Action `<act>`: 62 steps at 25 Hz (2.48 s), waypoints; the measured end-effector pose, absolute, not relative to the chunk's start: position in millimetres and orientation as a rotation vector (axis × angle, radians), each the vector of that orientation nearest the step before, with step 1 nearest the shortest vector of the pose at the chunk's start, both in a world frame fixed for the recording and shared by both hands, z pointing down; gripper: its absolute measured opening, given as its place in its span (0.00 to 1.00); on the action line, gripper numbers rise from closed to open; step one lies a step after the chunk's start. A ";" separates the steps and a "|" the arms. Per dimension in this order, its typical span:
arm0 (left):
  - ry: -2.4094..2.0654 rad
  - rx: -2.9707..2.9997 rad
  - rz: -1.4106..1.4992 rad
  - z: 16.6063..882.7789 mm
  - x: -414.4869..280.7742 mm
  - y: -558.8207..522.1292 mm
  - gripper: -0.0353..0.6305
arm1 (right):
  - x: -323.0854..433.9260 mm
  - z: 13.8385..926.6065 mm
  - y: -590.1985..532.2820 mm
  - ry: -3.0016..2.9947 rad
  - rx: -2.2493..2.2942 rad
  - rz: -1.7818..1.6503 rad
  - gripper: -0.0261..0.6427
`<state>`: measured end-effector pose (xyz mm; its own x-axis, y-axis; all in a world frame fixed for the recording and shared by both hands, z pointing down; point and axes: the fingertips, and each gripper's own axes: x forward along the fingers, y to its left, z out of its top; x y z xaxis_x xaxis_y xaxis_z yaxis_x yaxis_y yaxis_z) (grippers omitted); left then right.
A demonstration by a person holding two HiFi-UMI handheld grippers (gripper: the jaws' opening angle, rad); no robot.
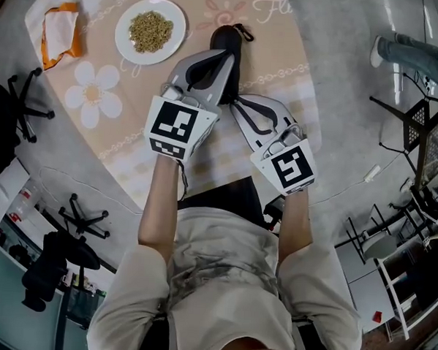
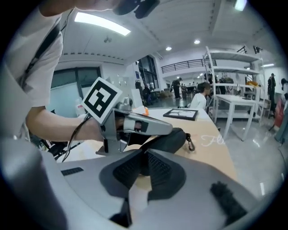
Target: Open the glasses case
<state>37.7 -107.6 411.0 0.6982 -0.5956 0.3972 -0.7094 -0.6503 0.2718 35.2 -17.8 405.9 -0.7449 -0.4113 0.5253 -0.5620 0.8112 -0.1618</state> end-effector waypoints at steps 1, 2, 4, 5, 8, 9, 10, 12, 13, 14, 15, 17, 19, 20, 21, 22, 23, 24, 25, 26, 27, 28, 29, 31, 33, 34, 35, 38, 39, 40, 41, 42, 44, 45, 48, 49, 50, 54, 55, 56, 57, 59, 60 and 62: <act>-1.009 2.503 0.386 411.0 38.5 -107.4 0.07 | 36.4 405.5 -17.7 -2.511 0.727 0.405 0.07; -1.007 2.506 0.386 410.7 39.1 -107.5 0.06 | 37.7 405.2 -17.6 -2.499 0.726 0.375 0.07; -1.011 2.502 0.381 409.9 39.8 -108.7 0.06 | 40.1 404.3 -16.9 -2.464 0.713 0.299 0.09; -1.013 2.500 0.379 409.9 39.9 -109.1 0.06 | 41.1 403.7 -16.3 -2.444 0.703 0.257 0.14; -1.014 2.500 0.377 409.8 40.8 -109.3 0.06 | 40.3 402.7 -11.5 -2.385 0.656 0.122 0.16; -1.014 2.501 0.376 409.6 41.2 -109.3 0.06 | 38.6 402.3 -9.3 -2.371 0.638 0.080 0.16; -1.014 2.502 0.376 409.5 41.7 -109.3 0.06 | 36.5 401.7 -7.2 -2.359 0.623 0.044 0.16; -1.012 2.502 0.376 409.4 42.5 -109.2 0.06 | 32.8 400.8 -4.2 -2.342 0.608 -0.009 0.16; -1.011 2.502 0.376 409.5 42.6 -109.1 0.06 | 31.5 401.2 -3.5 -2.336 0.607 -0.024 0.16; -1.010 2.502 0.376 409.6 42.6 -108.9 0.06 | 30.5 402.4 -3.2 -2.330 0.610 -0.031 0.16; -1.010 2.502 0.376 409.6 42.6 -108.7 0.06 | 30.0 404.5 -3.3 -2.324 0.613 -0.034 0.16; -1.011 2.501 0.376 409.5 42.6 -108.5 0.06 | 30.4 410.1 -4.6 -2.302 0.619 -0.043 0.16; -1.012 2.501 0.376 409.6 42.9 -108.6 0.06 | 30.5 414.6 -6.4 -2.280 0.625 -0.065 0.16; -1.012 2.501 0.376 409.9 42.9 -108.7 0.06 | 29.8 416.2 -7.0 -2.270 0.626 -0.083 0.16; -1.013 2.500 0.375 410.1 42.9 -108.9 0.06 | 28.9 417.9 -7.4 -2.257 0.625 -0.107 0.16; -1.014 2.500 0.373 410.3 42.9 -109.0 0.06 | 28.0 419.7 -7.6 -2.238 0.621 -0.141 0.16; -1.014 2.500 0.373 410.6 42.8 -109.1 0.06 | 27.5 421.5 -7.6 -2.213 0.616 -0.179 0.15; -1.015 2.499 0.372 410.8 42.7 -109.1 0.06 | 27.3 422.7 -7.6 -2.190 0.611 -0.215 0.15; -1.014 2.498 0.371 411.0 42.4 -109.1 0.06 | 27.7 422.9 -7.5 -2.170 0.609 -0.243 0.15; -1.014 2.497 0.370 411.2 42.0 -109.1 0.06 | 28.5 422.2 -7.8 -2.155 0.613 -0.265 0.13; -1.012 2.496 0.368 411.2 41.5 -109.2 0.06 | 29.6 420.8 -8.4 -2.146 0.620 -0.281 0.11; -1.011 2.496 0.366 411.1 41.1 -109.2 0.06 | 30.6 419.1 -9.1 -2.143 0.627 -0.287 0.10; -1.011 2.496 0.365 410.9 40.9 -109.4 0.06 | 31.1 417.5 -9.6 -2.145 0.630 -0.284 0.10; -1.012 2.495 0.364 410.5 40.8 -109.5 0.06 | 30.9 414.5 -10.3 -2.161 0.630 -0.262 0.09; -1.012 2.494 0.362 410.4 41.0 -109.4 0.06 | 30.3 410.5 -10.7 -2.195 0.637 -0.218 0.09; -1.011 2.494 0.362 410.4 41.0 -109.4 0.06 | 30.1 408.4 -10.9 -2.216 0.644 -0.187 0.09; -1.012 2.496 0.362 410.2 40.7 -109.4 0.06 | 29.8 406.4 -11.1 -2.238 0.653 -0.152 0.09; -1.023 2.508 0.360 406.6 37.0 -108.3 0.06 | 30.4 401.2 -12.4 -2.307 0.694 -0.032 0.09; -1.031 2.512 0.353 404.2 34.6 -107.5 0.07 | 31.2 399.9 -13.1 -2.323 0.709 0.000 0.09; -1.041 2.515 0.345 401.7 31.4 -106.4 0.07 | 32.0 398.8 -13.8 -2.333 0.721 0.022 0.09; -1.054 2.516 0.338 399.5 27.3 -104.9 0.07 | 32.5 397.7 -14.3 -2.341 0.730 0.040 0.08; -1.068 2.518 0.336 397.7 22.8 -102.8 0.07 | 32.6 396.4 -14.7 -2.353 0.738 0.058 0.08; -1.096 2.524 0.338 395.1 13.4 -96.5 0.07 | 32.2 391.5 -16.2 -2.396 0.767 0.109 0.08; -1.103 2.529 0.342 394.4 9.4 -92.0 0.08 | 32.0 388.4 -17.5 -2.423 0.788 0.139 0.08; -1.091 2.555 0.374 393.9 1.5 -73.4 0.13 | 31.7 381.5 -19.6 -2.474 0.824 0.221 0.08; -1.083 2.560 0.389 394.1 0.0 -66.6 0.15 | 30.9 380.2 -19.6 -2.483 0.826 0.243 0.08; -1.073 2.563 0.404 394.5 -1.1 -59.7 0.18 | 29.8 379.2 -19.7 -2.491 0.828 0.263 0.08; -1.014 2.609 0.447 396.3 -1.1 -36.4 0.29 | 22.7 375.8 -20.7 -2.515 0.831 0.322 0.08; -1.005 2.616 0.459 397.6 -1.1 -32.1 0.31 | 20.5 375.3 -20.8 -2.519 0.830 0.332 0.08; -0.998 2.618 0.470 399.2 -1.2 -28.4 0.33 | 18.4 374.9 -21.1 -2.523 0.829 0.341 0.08; -0.994 2.617 0.479 401.1 -1.1 -25.2 0.36 | 16.5 374.8 -21.2 -2.525 0.828 0.348 0.07; -0.992 2.604 0.486 405.8 -0.8 -20.6 0.39 | 13.1 375.8 -20.7 -2.523 0.820 0.350 0.06; -0.994 2.595 0.487 408.5 -0.6 -19.1 0.39 | 11.4 376.5 -20.3 -2.522 0.815 0.348 0.06; -0.999 2.580 0.492 413.4 0.1 -17.2 0.40 | 8.8 376.6 -20.0 -2.528 0.814 0.362 0.06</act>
